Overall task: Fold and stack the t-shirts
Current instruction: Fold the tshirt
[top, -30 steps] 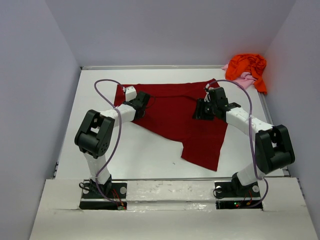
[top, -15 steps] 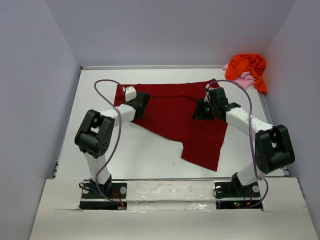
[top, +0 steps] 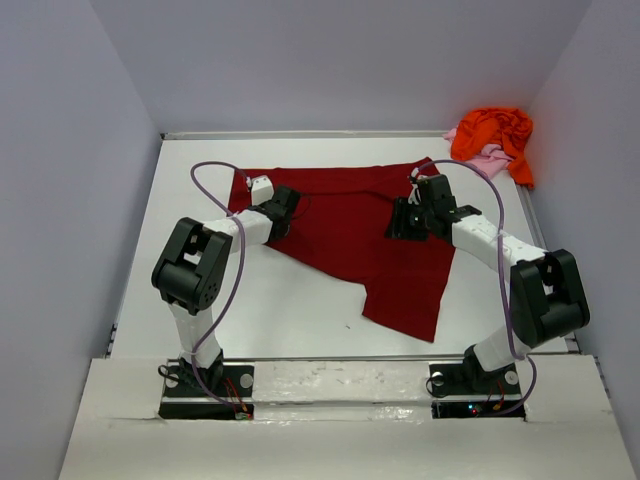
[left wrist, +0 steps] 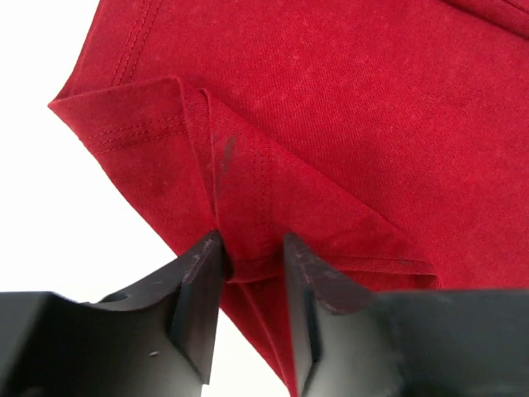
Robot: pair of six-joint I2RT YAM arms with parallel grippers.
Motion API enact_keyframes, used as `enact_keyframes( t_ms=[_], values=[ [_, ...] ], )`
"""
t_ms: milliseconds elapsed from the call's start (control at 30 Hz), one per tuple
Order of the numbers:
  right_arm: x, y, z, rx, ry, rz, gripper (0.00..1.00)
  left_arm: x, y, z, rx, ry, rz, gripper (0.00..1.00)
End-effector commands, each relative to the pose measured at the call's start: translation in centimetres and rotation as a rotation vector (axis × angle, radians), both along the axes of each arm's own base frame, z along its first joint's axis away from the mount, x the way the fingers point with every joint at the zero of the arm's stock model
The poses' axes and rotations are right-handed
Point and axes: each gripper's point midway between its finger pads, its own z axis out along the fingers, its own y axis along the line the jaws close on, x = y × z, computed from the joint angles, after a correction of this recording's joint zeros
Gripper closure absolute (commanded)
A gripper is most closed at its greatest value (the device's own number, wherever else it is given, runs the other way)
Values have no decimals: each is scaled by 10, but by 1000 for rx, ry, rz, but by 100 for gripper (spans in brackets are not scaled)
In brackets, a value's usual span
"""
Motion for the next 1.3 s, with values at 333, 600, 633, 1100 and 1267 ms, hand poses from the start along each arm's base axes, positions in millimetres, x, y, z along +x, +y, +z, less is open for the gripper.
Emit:
enact_keyframes(
  t_ms=[333, 600, 633, 1100, 1267],
  values=[
    [4, 7, 0, 17, -27, 27, 47, 4, 5, 8, 15, -23, 23, 64],
    [4, 8, -2, 18, -22, 31, 47, 7, 8, 16, 37, -33, 28, 64],
    [4, 8, -2, 18, -22, 31, 47, 7, 10, 18, 45, -40, 35, 64],
    [3, 8, -3, 15, -19, 35, 47, 20, 19, 28, 68, -49, 56, 64],
    [3, 8, -3, 15, -19, 35, 47, 22, 22, 27, 67, -48, 63, 66]
  ],
)
